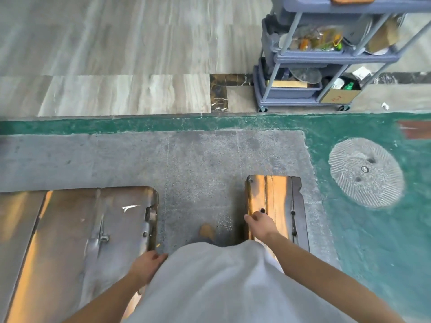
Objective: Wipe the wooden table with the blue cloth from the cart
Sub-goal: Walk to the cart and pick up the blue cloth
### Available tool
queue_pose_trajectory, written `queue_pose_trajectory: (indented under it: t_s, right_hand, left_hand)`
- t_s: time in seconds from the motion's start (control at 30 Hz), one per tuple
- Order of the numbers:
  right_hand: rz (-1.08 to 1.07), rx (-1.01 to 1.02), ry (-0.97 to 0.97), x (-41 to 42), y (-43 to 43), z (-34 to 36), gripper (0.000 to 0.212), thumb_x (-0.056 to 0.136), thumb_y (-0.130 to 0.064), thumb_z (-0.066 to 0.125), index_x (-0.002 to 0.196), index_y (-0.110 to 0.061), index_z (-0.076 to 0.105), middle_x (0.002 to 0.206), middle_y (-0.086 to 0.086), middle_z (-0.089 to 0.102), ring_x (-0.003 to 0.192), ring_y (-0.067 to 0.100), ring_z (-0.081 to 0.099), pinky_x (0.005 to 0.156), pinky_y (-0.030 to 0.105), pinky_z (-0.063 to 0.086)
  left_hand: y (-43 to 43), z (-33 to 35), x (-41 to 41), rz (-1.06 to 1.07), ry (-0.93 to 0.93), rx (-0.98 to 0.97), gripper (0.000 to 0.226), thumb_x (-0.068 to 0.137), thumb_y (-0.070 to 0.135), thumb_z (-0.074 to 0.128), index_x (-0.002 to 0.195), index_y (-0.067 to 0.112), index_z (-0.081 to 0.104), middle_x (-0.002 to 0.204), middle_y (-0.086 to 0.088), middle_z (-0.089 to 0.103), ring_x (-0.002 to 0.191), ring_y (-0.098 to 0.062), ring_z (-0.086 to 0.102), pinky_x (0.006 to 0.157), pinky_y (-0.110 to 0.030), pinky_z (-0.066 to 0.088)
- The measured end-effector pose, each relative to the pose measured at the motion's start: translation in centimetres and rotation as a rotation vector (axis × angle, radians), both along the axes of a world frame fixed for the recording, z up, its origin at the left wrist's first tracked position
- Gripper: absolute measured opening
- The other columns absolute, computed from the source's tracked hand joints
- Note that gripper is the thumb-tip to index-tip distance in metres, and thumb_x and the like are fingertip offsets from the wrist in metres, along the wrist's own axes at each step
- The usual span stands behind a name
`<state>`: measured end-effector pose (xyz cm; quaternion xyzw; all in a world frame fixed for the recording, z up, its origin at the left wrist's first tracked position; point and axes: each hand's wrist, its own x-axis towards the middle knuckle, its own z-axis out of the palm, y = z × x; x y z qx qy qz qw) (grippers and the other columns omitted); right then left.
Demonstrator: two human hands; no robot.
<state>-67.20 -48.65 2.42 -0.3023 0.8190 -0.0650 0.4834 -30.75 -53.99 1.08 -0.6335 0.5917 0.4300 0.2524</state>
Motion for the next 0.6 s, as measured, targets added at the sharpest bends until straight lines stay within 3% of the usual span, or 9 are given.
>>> queue_pose_trajectory:
  t_s: [0.1,0.13,0.2,0.27,0.3,0.4,0.47,0.6]
  right_hand:
    - [-0.057,0.011,0.041,-2.2,-2.6,0.1,0.032,0.102,-0.043,0.046,0.101,-0.014,0.061,0.09,0.003,0.065,0.085,0.024,0.06,0.074,0.032,0.044]
    - [-0.08,0.021,0.05,-2.9,-3.1,0.1,0.035,0.101,-0.043,0.046,0.101,-0.012,0.063,0.093,0.006,0.067,0.088,0.026,0.061,0.076,0.033,0.045]
    - [-0.145,0.042,0.044,-4.2,-3.6,-0.2,0.036,0.101,-0.042,0.047,0.099,-0.011,0.065,0.094,0.008,0.069,0.09,0.028,0.064,0.081,0.036,0.052]
    - [-0.219,0.066,0.04,-5.6,-3.9,-0.6,0.035,0.101,-0.042,0.048,0.093,-0.012,0.064,0.089,0.008,0.068,0.087,0.027,0.064,0.081,0.036,0.051]
    - [-0.245,0.083,0.043,-6.3,-3.9,-0.9,0.035,0.101,-0.042,0.049,0.086,-0.014,0.061,0.083,0.006,0.065,0.081,0.025,0.062,0.076,0.035,0.048]
    - [-0.301,0.155,0.054,-8.4,-3.8,-2.2,0.039,0.101,-0.044,0.049,0.075,-0.015,0.052,0.071,0.002,0.058,0.067,0.018,0.055,0.061,0.03,0.039]
    - [-0.329,0.199,0.068,-9.9,-3.7,-3.2,0.039,0.1,-0.041,0.05,0.074,-0.012,0.052,0.072,0.004,0.057,0.067,0.019,0.054,0.06,0.03,0.037]
    - [-0.36,0.307,0.09,-13.5,-4.8,-5.1,0.038,0.099,-0.035,0.05,0.068,-0.012,0.047,0.07,0.004,0.052,0.075,0.027,0.053,0.061,0.031,0.034]
  left_hand:
    - [-4.8,0.0,-1.8,-0.046,0.003,0.02,0.037,0.109,0.04,0.043,0.109,0.011,0.067,0.103,-0.008,0.066,0.103,-0.024,0.063,0.094,-0.032,0.047]
    - [-6.4,-0.1,-2.5,-0.031,-0.01,0.015,0.04,0.109,0.039,0.043,0.1,0.01,0.069,0.104,-0.012,0.067,0.105,-0.028,0.065,0.087,-0.032,0.047]
    - [-9.2,-0.1,-4.3,0.043,-0.003,0.001,0.045,0.107,0.041,0.049,0.073,0.015,0.062,0.081,-0.009,0.067,0.083,-0.028,0.07,0.072,-0.033,0.046]
    - [-12.1,-0.4,-6.2,0.072,0.014,-0.034,0.049,0.104,0.044,0.053,0.065,0.015,0.059,0.062,-0.003,0.064,0.058,-0.021,0.064,0.06,-0.029,0.044]
    - [-13.5,-0.4,-7.2,0.056,0.024,-0.032,0.05,0.104,0.045,0.053,0.065,0.014,0.06,0.059,-0.001,0.064,0.055,-0.019,0.062,0.058,-0.027,0.043]
    - [-17.7,-0.6,-11.1,-0.064,0.05,-0.011,0.049,0.105,0.047,0.049,0.071,0.014,0.061,0.069,-0.001,0.067,0.069,-0.018,0.064,0.064,-0.027,0.043]
    - [-20.8,-1.0,-14.0,-0.124,0.076,0.007,0.048,0.104,0.05,0.048,0.077,0.013,0.06,0.079,-0.005,0.067,0.079,-0.022,0.065,0.073,-0.033,0.045]
    - [-27.5,-1.5,-20.5,-0.197,0.111,0.005,0.044,0.103,0.05,0.051,0.085,0.012,0.063,0.083,-0.007,0.066,0.078,-0.024,0.063,0.085,-0.039,0.052]
